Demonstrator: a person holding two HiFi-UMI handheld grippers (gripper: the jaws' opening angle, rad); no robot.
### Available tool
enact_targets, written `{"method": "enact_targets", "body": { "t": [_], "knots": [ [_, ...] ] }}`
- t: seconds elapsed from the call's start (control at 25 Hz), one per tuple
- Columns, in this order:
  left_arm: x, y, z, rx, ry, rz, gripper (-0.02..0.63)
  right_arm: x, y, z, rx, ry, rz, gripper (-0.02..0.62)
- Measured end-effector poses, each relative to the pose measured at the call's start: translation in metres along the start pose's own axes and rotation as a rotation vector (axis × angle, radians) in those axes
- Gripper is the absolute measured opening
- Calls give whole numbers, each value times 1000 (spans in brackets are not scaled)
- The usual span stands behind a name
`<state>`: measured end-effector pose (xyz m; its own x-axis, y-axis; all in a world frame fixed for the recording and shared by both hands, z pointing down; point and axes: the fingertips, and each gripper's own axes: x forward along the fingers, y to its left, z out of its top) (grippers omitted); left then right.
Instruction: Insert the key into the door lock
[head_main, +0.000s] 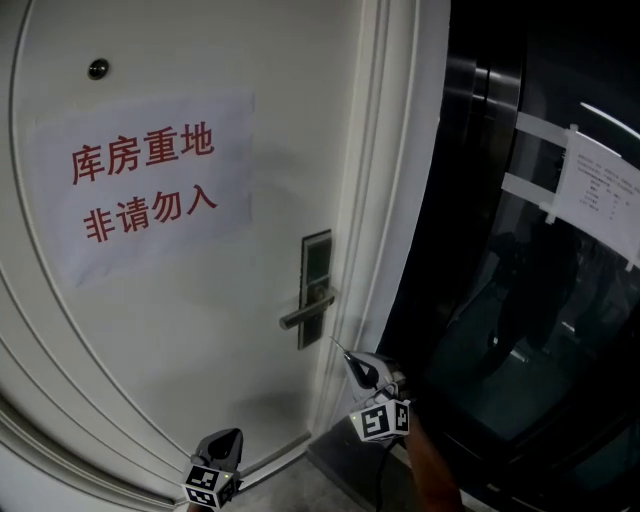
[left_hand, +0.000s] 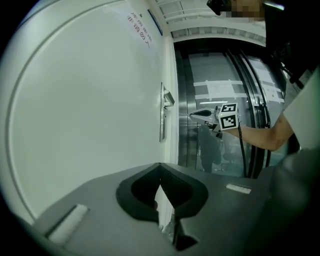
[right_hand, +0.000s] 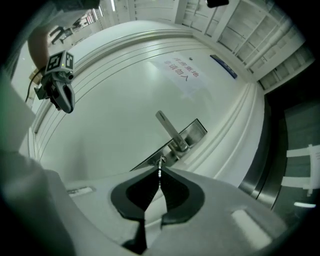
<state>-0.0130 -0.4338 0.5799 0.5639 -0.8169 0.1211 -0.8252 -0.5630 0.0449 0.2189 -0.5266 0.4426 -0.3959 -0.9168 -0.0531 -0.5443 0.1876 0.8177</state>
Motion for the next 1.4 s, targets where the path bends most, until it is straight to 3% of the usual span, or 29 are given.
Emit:
{"method": "enact_targets", "body": {
  "t": [0.96, 1.4],
  "knots": [
    [-8, 28, 11, -17, -6, 103, 2, 68, -6, 7, -322, 26, 6, 11],
    [-4, 42, -5, -22, 3, 129, 2, 78, -6, 3, -360, 36, 7, 11]
  ]
}}
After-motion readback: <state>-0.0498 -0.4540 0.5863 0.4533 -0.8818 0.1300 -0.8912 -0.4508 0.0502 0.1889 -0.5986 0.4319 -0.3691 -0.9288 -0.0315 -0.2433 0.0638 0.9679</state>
